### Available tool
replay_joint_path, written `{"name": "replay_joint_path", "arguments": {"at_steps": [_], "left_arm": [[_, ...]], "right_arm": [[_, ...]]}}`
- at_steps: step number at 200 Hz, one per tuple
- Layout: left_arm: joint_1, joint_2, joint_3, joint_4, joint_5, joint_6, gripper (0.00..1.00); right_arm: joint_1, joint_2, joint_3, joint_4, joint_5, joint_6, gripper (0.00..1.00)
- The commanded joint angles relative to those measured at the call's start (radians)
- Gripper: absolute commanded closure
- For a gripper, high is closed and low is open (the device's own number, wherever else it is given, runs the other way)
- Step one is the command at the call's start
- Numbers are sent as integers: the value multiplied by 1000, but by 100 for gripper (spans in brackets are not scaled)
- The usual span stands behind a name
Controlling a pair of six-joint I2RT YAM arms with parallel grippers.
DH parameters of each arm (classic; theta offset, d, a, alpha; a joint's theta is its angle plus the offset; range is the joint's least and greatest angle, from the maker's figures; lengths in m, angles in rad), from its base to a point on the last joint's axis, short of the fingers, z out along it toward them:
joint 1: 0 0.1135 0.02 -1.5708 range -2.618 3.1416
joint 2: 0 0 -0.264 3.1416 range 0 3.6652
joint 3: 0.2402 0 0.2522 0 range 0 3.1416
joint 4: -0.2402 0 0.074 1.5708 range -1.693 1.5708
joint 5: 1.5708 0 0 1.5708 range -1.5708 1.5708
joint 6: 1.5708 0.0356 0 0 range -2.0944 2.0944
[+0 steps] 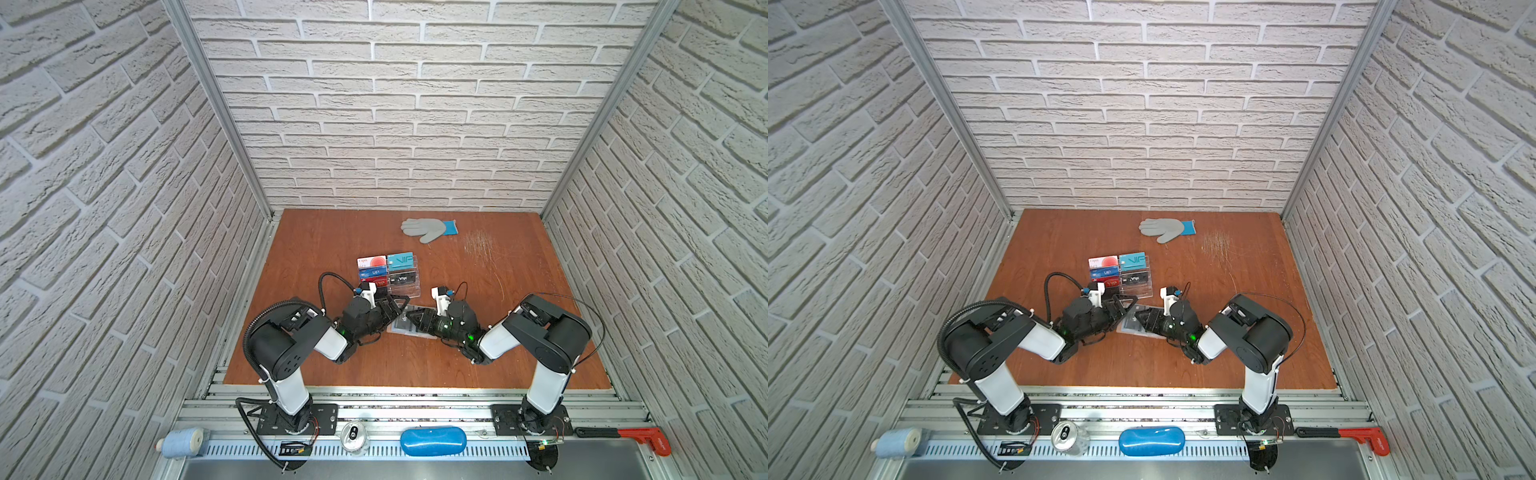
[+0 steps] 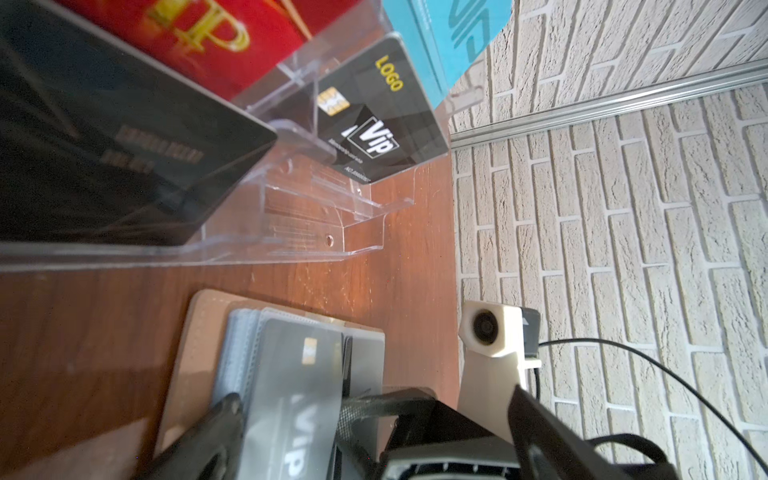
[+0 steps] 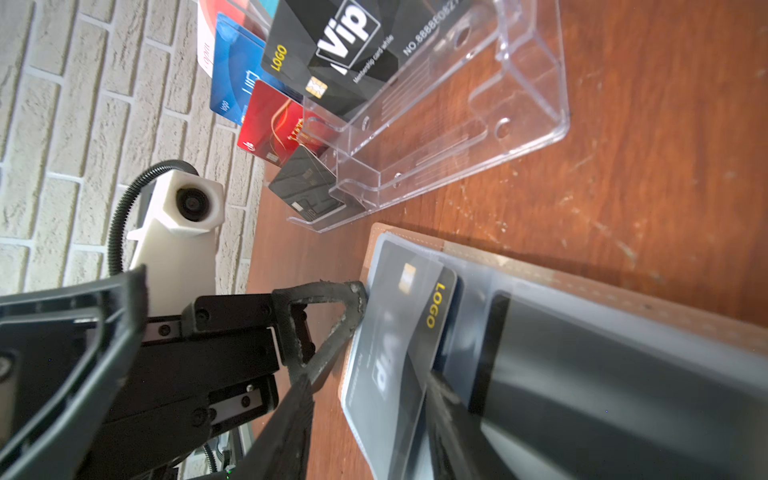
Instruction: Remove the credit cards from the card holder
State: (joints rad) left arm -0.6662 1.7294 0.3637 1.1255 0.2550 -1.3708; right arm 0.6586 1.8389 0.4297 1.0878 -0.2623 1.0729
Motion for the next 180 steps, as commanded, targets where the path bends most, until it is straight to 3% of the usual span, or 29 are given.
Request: {"name": "replay_joint_path", "arguments": {"at_steps": [1,180], "left_arm": [[-3,25,-22,40,23,-14,2],[-2,32,-31,69,22,-24,2]], "right_arm": [[14,18,-4,137,4,29,54],[82,86,48,116,34,15,55]]}}
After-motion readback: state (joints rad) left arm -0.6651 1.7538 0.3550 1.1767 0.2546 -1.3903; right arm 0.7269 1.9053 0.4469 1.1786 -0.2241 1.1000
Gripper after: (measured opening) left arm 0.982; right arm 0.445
